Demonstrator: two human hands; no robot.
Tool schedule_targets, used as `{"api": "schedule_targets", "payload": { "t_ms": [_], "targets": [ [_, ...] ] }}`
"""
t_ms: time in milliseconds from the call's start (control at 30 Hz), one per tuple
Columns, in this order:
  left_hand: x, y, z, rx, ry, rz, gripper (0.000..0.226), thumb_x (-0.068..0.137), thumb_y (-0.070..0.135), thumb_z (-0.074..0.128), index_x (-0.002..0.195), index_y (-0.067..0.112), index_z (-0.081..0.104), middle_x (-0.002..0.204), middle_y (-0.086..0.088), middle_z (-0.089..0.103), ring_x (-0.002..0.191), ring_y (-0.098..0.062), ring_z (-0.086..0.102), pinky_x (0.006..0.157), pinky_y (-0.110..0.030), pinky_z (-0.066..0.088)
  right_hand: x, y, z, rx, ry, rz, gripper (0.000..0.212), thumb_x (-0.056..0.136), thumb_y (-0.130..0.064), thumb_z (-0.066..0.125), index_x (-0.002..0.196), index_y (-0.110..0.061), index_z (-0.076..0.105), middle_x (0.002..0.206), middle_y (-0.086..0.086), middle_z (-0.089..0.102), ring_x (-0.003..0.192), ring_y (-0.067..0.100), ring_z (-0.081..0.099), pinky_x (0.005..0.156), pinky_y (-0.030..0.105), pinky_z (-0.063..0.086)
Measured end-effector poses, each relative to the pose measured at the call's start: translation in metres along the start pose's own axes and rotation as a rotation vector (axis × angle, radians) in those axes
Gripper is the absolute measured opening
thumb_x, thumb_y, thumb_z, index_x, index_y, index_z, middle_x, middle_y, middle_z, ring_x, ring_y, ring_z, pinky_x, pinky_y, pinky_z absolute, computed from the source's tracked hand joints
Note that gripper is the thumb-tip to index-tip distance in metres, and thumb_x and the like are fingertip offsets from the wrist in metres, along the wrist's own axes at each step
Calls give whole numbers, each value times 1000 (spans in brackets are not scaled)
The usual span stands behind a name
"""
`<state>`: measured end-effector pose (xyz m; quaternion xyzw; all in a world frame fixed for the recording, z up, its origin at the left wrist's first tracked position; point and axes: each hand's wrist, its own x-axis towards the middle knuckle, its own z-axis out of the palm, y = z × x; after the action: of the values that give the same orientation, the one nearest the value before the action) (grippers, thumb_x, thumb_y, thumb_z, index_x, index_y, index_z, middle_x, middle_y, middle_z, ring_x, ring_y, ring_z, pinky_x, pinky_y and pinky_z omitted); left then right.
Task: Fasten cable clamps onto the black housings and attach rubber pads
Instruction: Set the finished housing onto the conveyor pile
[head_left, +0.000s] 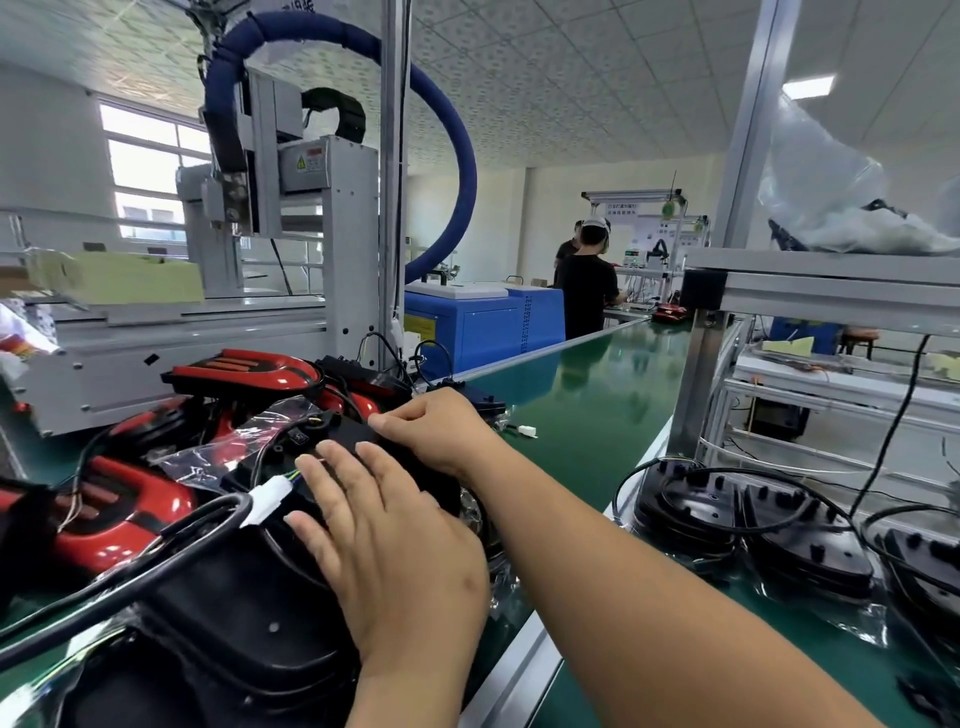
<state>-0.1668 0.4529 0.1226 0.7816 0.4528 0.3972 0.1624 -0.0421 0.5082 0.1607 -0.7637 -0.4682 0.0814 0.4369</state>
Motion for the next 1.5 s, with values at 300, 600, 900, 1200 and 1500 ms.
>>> {"api": "schedule_targets", "payload": {
  "t_ms": [300, 600, 900, 1200, 1500],
  "targets": [
    [-2, 7, -3, 43, -7, 53, 67, 94, 24, 32, 151, 8, 2, 158, -14, -14, 142, -27, -27, 112, -47, -18, -4, 16, -4, 55, 196, 104, 49, 92, -41, 60, 79, 5, 70, 70, 6, 63, 73, 11, 52, 76, 36, 53],
    [-16, 32, -8, -136, -106, 222, 67, 96, 28, 34, 152, 20, -1, 158, -4, -19, 143, -20, -26, 115, -41, -12, -45, 37, -54, 24, 273, 153, 52, 92, -43, 58, 81, 7, 68, 81, 25, 68, 64, 20, 47, 73, 43, 53],
    [-61, 132, 70, -460, -638, 439, 57, 97, 16, 39, 151, 19, 20, 160, -7, 8, 148, -19, 2, 119, -30, 6, -179, 133, -199, -120, 519, 415, 43, 91, -31, 60, 56, -7, 53, 52, 2, 44, 45, 13, 28, 49, 24, 23],
    [-129, 208, 138, -439, -1040, 488, 58, 97, 11, 34, 152, 17, 18, 160, -2, 6, 147, -18, 11, 115, -26, 14, -293, 202, -305, -344, 822, 750, 39, 93, -22, 52, 55, -11, 48, 56, 11, 49, 57, 20, 41, 56, 31, 28],
    [-164, 271, 191, -481, -1225, 346, 53, 97, 5, 24, 149, 16, 27, 140, -9, 43, 67, -7, 40, 58, -19, 38, -318, 253, -331, 302, 941, 1135, 38, 93, -32, 62, 113, 0, 56, 106, 18, 61, 84, 32, 62, 55, 33, 56]
  ]
}}
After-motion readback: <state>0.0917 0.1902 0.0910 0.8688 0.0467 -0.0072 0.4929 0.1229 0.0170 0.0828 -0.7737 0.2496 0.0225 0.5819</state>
